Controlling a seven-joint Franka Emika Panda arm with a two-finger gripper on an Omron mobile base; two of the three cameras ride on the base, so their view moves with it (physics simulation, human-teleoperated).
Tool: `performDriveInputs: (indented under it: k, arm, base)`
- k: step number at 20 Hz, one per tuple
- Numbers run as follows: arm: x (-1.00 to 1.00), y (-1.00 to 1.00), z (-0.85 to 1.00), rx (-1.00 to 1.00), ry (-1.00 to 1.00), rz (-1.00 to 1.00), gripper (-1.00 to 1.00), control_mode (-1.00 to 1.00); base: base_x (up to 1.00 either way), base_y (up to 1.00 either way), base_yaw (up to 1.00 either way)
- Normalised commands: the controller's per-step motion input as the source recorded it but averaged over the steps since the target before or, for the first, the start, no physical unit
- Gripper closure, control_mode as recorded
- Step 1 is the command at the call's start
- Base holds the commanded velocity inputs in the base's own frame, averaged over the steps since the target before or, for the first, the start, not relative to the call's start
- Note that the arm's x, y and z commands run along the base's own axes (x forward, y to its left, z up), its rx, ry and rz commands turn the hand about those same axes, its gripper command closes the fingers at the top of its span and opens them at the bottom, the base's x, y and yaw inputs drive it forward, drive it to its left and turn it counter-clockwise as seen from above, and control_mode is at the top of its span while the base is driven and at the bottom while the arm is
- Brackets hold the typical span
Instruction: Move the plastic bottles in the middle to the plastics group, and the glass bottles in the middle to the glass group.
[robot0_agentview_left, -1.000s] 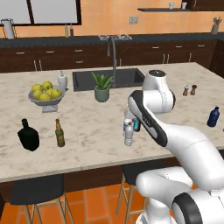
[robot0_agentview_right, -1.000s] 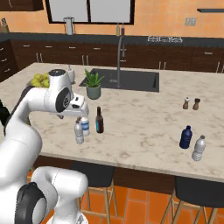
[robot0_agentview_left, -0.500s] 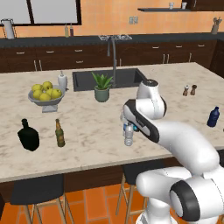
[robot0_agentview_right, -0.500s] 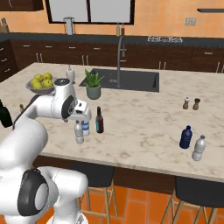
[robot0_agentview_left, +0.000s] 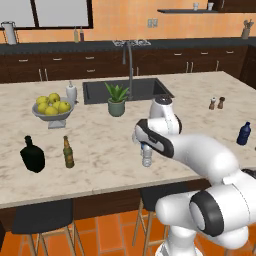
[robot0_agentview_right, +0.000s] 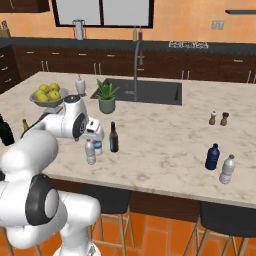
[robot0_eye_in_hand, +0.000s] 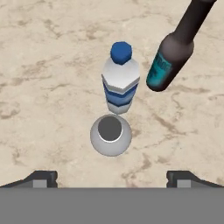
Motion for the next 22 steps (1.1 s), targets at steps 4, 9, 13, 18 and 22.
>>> performDriveInputs:
  k: [4,9,13,18,22]
  arm:
    - [0.21,0.14,-0.24,0.00,-0.04,0.00,-1.00,-1.00]
    - [0.02,-0.01,-0.15,-0.02,-0.01,-0.01,-1.00,-1.00]
    - [0.00,-0.05,-0.18,-0.04,0.00,-0.01,-1.00,-1.00]
    - [0.08,-0.05,-0.20,0.00,0.00,0.00,-1.00,-1.00]
    - [0.01,-0.07,-0.19,0.00,0.00,0.00,-1.00,-1.00]
  base:
    - [0.00,0.00,0.00]
    - [0.00,0.00,0.00]
    - [0.00,0.00,0.00]
    - [0.00,0.00,0.00]
    - [0.00,0.00,0.00]
